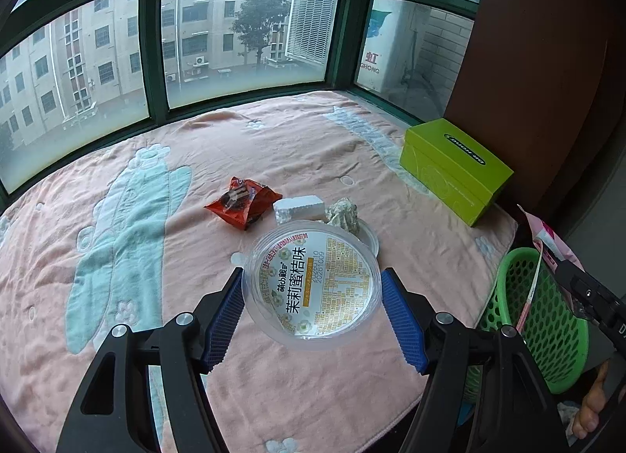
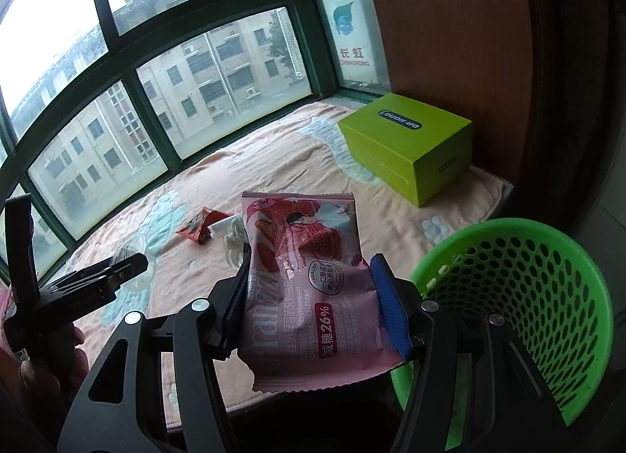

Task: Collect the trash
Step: 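Carry the pink wrapper and the pudding cup to the wastebasket with both tools, then open the right tool over the wastebasket to drop the pink wrapper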

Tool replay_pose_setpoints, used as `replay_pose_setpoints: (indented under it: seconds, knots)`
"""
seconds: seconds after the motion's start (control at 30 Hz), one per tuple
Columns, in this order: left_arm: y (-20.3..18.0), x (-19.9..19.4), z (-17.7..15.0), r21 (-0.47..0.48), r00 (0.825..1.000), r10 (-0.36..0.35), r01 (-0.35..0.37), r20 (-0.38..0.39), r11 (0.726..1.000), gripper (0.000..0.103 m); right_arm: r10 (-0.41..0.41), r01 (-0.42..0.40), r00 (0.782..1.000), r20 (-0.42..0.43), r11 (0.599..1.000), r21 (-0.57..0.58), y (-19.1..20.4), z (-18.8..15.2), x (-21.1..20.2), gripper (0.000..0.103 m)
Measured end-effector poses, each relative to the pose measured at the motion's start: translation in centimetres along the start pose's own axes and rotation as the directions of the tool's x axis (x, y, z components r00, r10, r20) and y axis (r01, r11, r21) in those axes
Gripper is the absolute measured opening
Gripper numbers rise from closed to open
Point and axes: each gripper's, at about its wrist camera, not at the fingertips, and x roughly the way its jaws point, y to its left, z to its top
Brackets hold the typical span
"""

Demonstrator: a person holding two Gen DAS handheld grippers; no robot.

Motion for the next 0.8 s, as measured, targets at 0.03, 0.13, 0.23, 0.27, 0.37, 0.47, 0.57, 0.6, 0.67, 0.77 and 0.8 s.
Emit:
replay_pose_setpoints:
  seconds: [0.03, 0.13, 0.23, 0.27, 0.37, 0.47, 0.57, 0.6, 0.67, 0.77, 0.8]
  knots:
    - [-0.2, 0.0, 0.0, 0.003, 1.000, -0.003, 0.003, 0.001, 1.000, 0.067, -0.006, 0.006, 1.000, 0.003, 1.000, 0.005, -0.3, -0.1, -0.3, 0.058]
    - [-1.1, -0.1, 0.1, 0.020, 1.000, -0.011, 0.011, 0.002, 1.000, 0.067, -0.030, 0.030, 0.999, 0.012, 0.999, 0.017, -1.2, -0.3, -1.0, 0.058]
    - [-2.1, -0.1, 0.1, 0.038, 1.000, -0.026, 0.026, 0.002, 0.999, 0.067, -0.061, 0.060, 0.998, 0.017, 0.998, 0.033, -2.3, -0.6, -1.6, 0.058]
    - [-2.4, -0.1, 0.1, 0.044, 1.000, -0.030, 0.030, 0.002, 0.999, 0.067, -0.071, 0.070, 0.997, 0.018, 0.997, 0.039, -2.7, -0.8, -1.8, 0.058]
    - [-3.4, -0.1, 0.2, 0.063, 0.999, -0.047, 0.046, 0.004, 0.997, 0.067, -0.101, 0.100, 0.995, 0.012, 0.993, 0.064, -4.2, -1.3, -2.3, 0.058]
    - [-4.2, -0.1, 0.2, 0.076, 0.998, -0.061, 0.061, 0.004, 0.995, 0.067, -0.130, 0.129, 0.991, 0.007, 0.987, 0.092, -5.6, -1.8, -2.8, 0.058]
    - [-5.0, -0.1, 0.3, 0.088, 0.997, -0.072, 0.072, 0.003, 0.994, 0.067, -0.160, 0.159, 0.987, 0.004, 0.980, 0.117, -7.0, -2.2, -3.3, 0.058]
    - [-5.3, -0.1, 0.3, 0.091, 0.997, -0.076, 0.076, 0.003, 0.993, 0.067, -0.167, 0.166, 0.986, 0.003, 0.978, 0.124, -7.4, -2.3, -3.4, 0.058]
    - [-5.9, -0.1, 0.4, 0.103, 0.996, -0.086, 0.085, 0.004, 0.991, 0.067, -0.190, 0.188, 0.982, 0.004, 0.973, 0.133, -8.0, -2.5, -3.8, 0.058]
    - [-6.9, -0.2, 0.6, 0.120, 0.995, -0.103, 0.101, 0.006, 0.988, 0.067, -0.240, 0.238, 0.971, 0.005, 0.963, 0.127, -8.6, -2.8, -4.3, 0.059]
    - [-7.2, -0.2, 0.7, 0.126, 0.994, -0.107, 0.105, 0.007, 0.986, 0.067, -0.252, 0.249, 0.968, 0.006, 0.960, 0.127, -8.8, -2.9, -4.5, 0.060]
